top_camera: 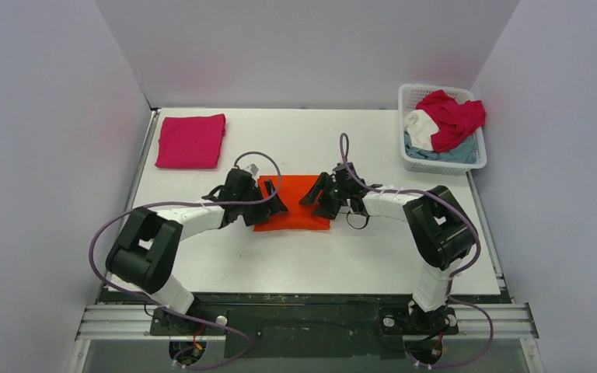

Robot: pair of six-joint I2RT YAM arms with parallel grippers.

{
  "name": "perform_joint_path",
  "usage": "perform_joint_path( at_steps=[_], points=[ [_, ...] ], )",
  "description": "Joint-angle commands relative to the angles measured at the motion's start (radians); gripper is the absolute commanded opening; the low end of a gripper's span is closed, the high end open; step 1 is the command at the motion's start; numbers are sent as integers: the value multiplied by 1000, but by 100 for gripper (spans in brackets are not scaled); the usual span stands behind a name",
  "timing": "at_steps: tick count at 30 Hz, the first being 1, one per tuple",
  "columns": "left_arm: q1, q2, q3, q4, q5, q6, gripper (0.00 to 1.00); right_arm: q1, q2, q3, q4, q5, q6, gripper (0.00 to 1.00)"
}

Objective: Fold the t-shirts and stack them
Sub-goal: Smooth out wrinkles on the folded tshirt

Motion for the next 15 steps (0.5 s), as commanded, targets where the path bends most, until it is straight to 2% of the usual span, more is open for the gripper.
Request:
perform_joint_path(
  at_steps=[1, 8, 15],
  points=[
    [44, 48, -74, 57, 5, -3, 93, -41, 60, -118, 1, 60, 17, 56],
    [75, 41, -154, -8, -49, 22, 93, -137, 12, -194, -53, 49, -59, 60],
    [74, -72, -96, -113, -71, 43, 94, -169, -121, -92, -330, 27, -263, 66]
  ],
)
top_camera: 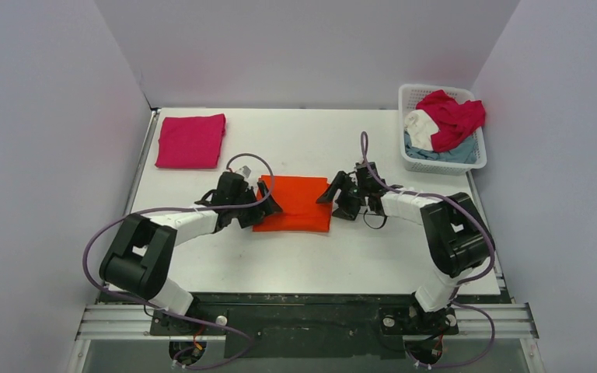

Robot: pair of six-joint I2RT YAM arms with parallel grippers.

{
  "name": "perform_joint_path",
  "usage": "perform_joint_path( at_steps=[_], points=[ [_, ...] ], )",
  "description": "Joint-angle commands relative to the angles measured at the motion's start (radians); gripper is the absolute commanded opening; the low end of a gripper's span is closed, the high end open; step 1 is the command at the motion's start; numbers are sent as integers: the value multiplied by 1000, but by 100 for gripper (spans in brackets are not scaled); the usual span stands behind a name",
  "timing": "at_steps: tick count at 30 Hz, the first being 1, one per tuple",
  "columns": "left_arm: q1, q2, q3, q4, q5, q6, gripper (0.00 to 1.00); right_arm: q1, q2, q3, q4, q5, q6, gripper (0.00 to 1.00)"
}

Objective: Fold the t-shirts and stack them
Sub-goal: Smooth out wrinkles on the folded tshirt, then put the neatly folded tshirt into the corner of the board with the left arm

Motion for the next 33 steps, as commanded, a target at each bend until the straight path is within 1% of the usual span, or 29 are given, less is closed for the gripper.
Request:
perform_joint_path(
  at_steps=[1, 4, 5, 8, 11, 12, 13, 15, 17, 20, 22, 27, 30, 33],
  points=[
    [19, -71, 6, -217, -103, 62, 94, -43, -40, 54, -378, 114, -211, 66],
    [12, -141, 65, -269, -81, 72, 94, -43, -116, 102, -447, 106, -241, 67],
    [6, -187, 73, -289, -83, 74, 94, -43, -152, 119, -469, 108, -245, 68],
    [-2, -295, 112, -323, -104, 82, 94, -43, -241, 125, -495, 132, -252, 71],
    [4, -349, 139, -379, -160, 113, 94, -44, -361, 110, -533, 176, -257, 74],
    [14, -354, 152, -387, -194, 120, 94, -44, -386, 98, -541, 203, -258, 77],
    [22, -350, 166, -399, -206, 129, 94, -45, -429, 92, -560, 219, -260, 83],
    [59, -312, 193, -386, -196, 127, 94, -48, -497, 68, -588, 288, -259, 90],
    [96, -240, 225, -355, -150, 137, 94, -57, -553, 47, -619, 341, -248, 93],
    [119, -92, 290, -364, -136, 176, 94, -77, -623, 20, -674, 379, -250, 94],
    [120, -21, 326, -363, -133, 208, 94, -94, -671, 7, -705, 404, -257, 95],
    [114, 91, 361, -335, -80, 248, 94, -126, -759, -25, -750, 451, -267, 97],
    [104, 159, 375, -349, -100, 256, 93, -132, -778, -31, -778, 456, -272, 97],
    [71, 217, 398, -385, -164, 266, 87, -139, -782, -32, -798, 464, -288, 98]
  ],
)
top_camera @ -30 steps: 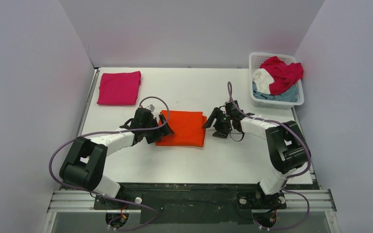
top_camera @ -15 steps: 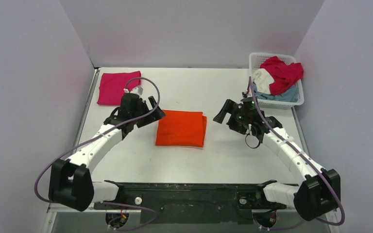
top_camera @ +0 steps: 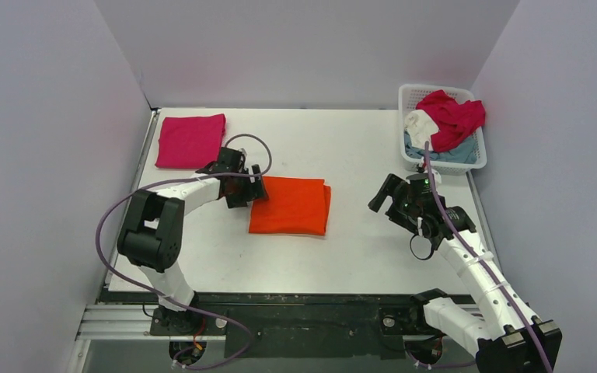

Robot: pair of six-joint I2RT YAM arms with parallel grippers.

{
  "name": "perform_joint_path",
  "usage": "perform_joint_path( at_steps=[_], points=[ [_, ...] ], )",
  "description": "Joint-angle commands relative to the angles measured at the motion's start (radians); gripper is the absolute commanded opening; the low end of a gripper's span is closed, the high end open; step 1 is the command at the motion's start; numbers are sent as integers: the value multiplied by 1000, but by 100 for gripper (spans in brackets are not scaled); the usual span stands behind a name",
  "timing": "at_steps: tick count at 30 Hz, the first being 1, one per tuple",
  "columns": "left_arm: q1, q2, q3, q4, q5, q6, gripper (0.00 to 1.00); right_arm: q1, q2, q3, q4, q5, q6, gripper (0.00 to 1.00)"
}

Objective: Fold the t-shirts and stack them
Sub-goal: Put the neatly folded tshirt into the corner of the board with the left arm

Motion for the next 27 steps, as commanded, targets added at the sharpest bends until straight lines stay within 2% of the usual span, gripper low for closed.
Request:
perform_joint_path(
  at_steps=[1, 11, 14, 16, 17, 19, 27],
  points=[
    [-46, 65, 76, -41, -61, 48, 86, -11, -14, -6, -69, 45, -38, 98],
    [-238, 197, 157, -210, -384, -30, 54, -27, -13, -5, -94, 44, -78, 98],
    [-263, 242, 165, -226, -404, -61, 38, -30, -18, -10, -96, 45, -90, 98],
    [-279, 262, 185, -243, -433, -82, 24, -34, -21, -15, -96, 45, -103, 98],
    [-290, 273, 195, -252, -461, -85, 10, -35, -20, -17, -96, 45, -109, 98],
    [-298, 290, 238, -285, -508, -85, 0, -40, -18, -16, -95, 45, -124, 98],
    [-271, 288, 475, -383, -771, 43, 0, -50, -9, -13, -62, 80, -164, 97]
  ],
)
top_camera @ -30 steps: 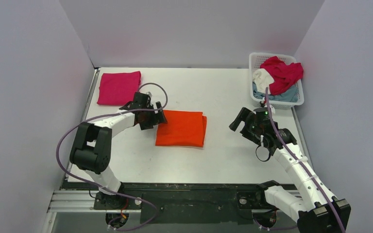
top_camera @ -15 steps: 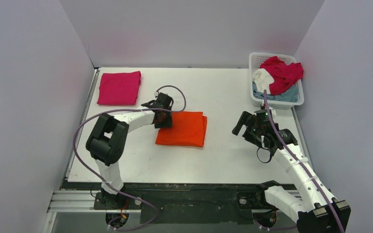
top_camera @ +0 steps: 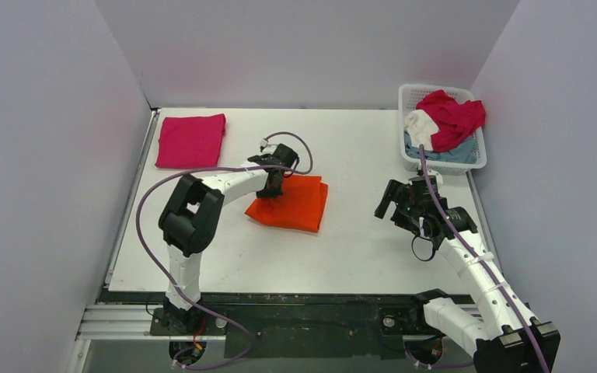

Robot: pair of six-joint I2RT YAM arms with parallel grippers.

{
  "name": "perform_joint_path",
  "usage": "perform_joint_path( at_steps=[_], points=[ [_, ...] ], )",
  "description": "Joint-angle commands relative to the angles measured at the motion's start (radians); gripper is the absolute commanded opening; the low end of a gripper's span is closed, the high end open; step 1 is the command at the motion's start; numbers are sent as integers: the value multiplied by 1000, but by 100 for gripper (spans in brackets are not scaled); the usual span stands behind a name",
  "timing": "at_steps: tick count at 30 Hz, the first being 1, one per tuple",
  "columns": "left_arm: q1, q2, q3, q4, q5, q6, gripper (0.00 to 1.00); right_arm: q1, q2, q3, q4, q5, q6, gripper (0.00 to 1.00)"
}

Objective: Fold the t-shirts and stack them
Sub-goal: Put the neatly folded tshirt into the corner of the board with the left arm

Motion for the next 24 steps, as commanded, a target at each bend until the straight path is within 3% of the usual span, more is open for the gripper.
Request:
perform_joint_path(
  at_steps=[1, 5, 10, 17, 24],
  points=[
    [56, 6, 127, -67, -206, 121, 0, -10, -5, -7, 12, 52, -36, 97],
    [120, -35, 171, 68, -247, 313, 0, -13, -11, -12, 27, 72, -47, 97],
    [211, -104, 123, 395, -255, 658, 0, -16, -7, -17, 52, 75, -66, 94],
    [339, -96, 190, 609, -231, 908, 0, -15, 8, -23, 64, 105, -80, 94],
    [425, -65, 327, 618, -134, 1035, 0, -17, 36, -17, 50, 148, -81, 93]
  ],
)
